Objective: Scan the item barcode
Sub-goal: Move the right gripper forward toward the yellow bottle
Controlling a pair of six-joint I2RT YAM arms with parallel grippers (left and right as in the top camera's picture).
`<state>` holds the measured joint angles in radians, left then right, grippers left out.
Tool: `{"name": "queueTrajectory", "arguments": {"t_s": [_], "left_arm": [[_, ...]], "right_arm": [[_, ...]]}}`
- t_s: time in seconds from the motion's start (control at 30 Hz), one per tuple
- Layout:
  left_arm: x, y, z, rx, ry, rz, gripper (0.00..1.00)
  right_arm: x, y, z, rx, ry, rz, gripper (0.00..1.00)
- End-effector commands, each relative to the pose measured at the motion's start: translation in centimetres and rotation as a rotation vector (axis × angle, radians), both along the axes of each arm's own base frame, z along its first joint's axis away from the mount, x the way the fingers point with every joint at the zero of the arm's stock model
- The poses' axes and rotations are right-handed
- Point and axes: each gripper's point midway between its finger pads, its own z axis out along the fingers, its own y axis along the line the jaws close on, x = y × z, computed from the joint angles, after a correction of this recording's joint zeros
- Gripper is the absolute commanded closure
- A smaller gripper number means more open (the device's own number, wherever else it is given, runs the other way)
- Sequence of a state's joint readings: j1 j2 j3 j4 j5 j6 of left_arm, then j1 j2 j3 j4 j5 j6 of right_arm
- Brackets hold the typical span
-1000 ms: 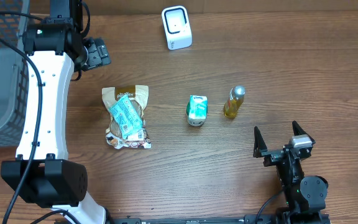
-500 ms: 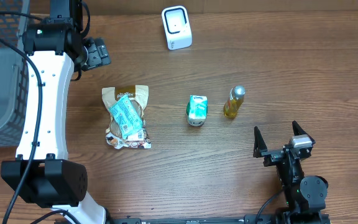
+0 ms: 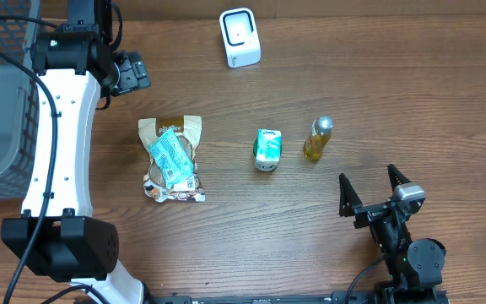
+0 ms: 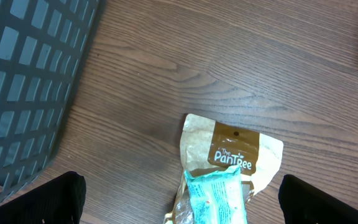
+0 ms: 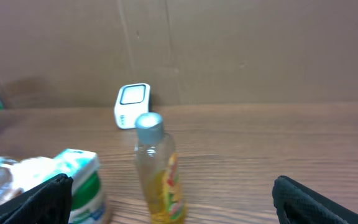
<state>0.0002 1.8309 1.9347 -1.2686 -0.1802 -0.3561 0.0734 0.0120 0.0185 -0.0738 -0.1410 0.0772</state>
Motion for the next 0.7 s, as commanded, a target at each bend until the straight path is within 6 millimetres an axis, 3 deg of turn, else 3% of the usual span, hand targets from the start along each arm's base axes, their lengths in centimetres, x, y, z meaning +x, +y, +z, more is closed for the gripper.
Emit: {"name": "queueTrajectory", "arguments": {"t_s": [0.0,0.27,0.5,0.67], "left_arm": [[0.0,0.2,0.7,0.017,-0.013,-0.013,0.00],[0.0,0.2,0.7,0.017,-0.013,-0.013,0.00],[0.0,0.2,0.7,0.017,-0.013,-0.013,0.00],[0.0,0.2,0.7,0.017,-0.013,-0.014,0.00]], "right_arm": [[-0.1,0.6,0.0,0.115,0.027,0.035,0.00],[-1.1,0.7,3.6,0.138,0.008,0.047,0.00],[-2.7,0.5,9.4,0.138,0.001,0.043,0.00],[-2.5,0.6,13.0,0.134,0.074,0.041,0.00]]}}
